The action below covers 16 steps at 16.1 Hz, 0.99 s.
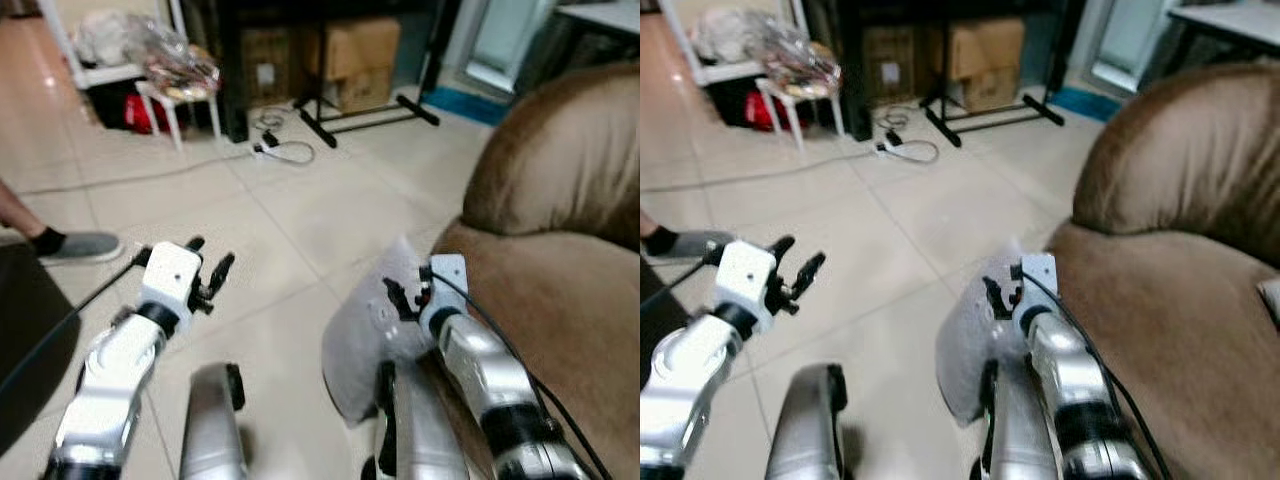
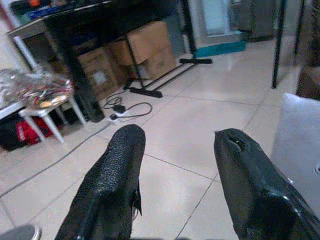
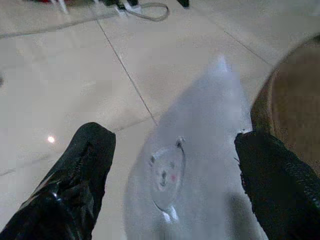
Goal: Move the pillow to the sofa from floor
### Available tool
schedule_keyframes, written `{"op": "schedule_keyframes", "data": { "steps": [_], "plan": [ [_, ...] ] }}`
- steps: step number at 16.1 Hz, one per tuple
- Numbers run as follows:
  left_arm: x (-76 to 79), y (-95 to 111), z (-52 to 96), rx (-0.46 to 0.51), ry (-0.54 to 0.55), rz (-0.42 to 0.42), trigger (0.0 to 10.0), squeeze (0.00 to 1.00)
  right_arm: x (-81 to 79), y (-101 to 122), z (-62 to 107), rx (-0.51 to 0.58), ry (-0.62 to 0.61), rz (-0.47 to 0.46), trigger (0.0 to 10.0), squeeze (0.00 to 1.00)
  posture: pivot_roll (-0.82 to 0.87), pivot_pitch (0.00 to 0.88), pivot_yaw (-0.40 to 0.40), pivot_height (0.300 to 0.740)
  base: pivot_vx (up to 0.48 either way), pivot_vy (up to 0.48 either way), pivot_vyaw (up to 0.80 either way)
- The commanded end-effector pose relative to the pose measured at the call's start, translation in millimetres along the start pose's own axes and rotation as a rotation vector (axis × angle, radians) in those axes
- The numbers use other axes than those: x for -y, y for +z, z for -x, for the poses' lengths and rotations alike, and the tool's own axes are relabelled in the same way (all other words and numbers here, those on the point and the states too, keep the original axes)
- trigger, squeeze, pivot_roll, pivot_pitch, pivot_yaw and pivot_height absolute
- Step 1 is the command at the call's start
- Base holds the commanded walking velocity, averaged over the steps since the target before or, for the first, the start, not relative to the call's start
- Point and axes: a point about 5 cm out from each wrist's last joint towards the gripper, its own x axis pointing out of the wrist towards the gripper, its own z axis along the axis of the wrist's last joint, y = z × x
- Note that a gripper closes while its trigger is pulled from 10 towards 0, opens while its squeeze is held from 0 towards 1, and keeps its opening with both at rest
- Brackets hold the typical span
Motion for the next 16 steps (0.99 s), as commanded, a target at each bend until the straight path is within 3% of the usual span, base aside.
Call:
{"op": "schedule_keyframes", "data": {
  "steps": [1, 2, 3, 4, 6, 9, 10, 11, 14, 16],
  "plan": [
    [-3.8, 3, -5.0, 0.014, -0.024, -0.016, 10.0, 0.00, 0.2, 2, -6.0, 0.007, -0.008, 0.017, 10.0, 0.00, 0.03, 0.000, -0.044, 0.436, 0.000, 0.000, 0.00],
    [-2.3, 10, -10.8, 0.049, -0.056, 0.010, 10.0, 0.00, -0.4, 5, -10.2, 0.021, -0.006, 0.047, 10.0, 0.98, 0.03, 0.000, -0.046, 0.436, 0.000, 0.000, 0.00],
    [4.7, 14, -13.0, 0.068, -0.105, 0.031, 10.0, 0.00, 2.2, 8, -11.6, 0.035, -0.029, 0.019, 10.0, 1.00, 0.03, 0.000, -0.047, 0.436, 0.000, 0.000, 0.00],
    [11.1, 16, -13.8, 0.079, -0.147, 0.044, 10.0, 0.00, 4.5, 10, -12.8, 0.047, -0.044, -0.004, 10.0, 1.00, 0.03, 0.000, -0.047, 0.436, 0.000, 0.000, 0.00],
    [47.8, 20, -9.6, 0.077, -0.428, 0.085, 10.0, 0.00, 11.3, 19, -18.5, 0.094, -0.104, -0.041, 10.0, 1.00, 0.04, 0.000, -0.042, 0.436, 0.000, 0.000, 0.00],
    [61.6, 14, 2.3, 0.030, -0.561, 0.106, 10.0, 0.00, 15.9, 10, -22.6, 0.005, -0.203, 0.018, 10.0, 1.00, 0.03, 0.021, -0.020, 0.436, 0.000, 0.000, 0.00],
    [64.8, 11, 8.8, 0.011, -0.581, 0.112, 10.0, 0.00, 13.7, -2, -22.8, -0.085, -0.201, 0.061, 10.0, 0.85, 0.04, 0.050, -0.024, 0.436, 0.000, 0.000, 0.00],
    [66.8, 10, 13.0, 0.001, -0.592, 0.117, 10.0, 0.00, 11.9, -10, -21.8, -0.129, -0.188, 0.082, 10.0, 0.00, 0.04, 0.059, -0.028, 0.436, 0.000, 0.000, 0.00],
    [70.1, 9, 21.9, -0.023, -0.598, 0.134, 10.0, 0.00, 12.4, -25, -18.6, -0.171, -0.198, 0.093, 10.0, 0.00, 0.05, 0.099, -0.035, 0.436, 0.000, 0.000, 0.00],
    [72.3, 7, 29.2, -0.043, -0.598, 0.139, 10.0, 0.00, 17.1, -28, -16.7, -0.165, -0.247, 0.055, 2.7, 0.00, 0.05, 0.128, -0.040, 0.436, 0.000, 0.000, 0.00]
  ]
}}
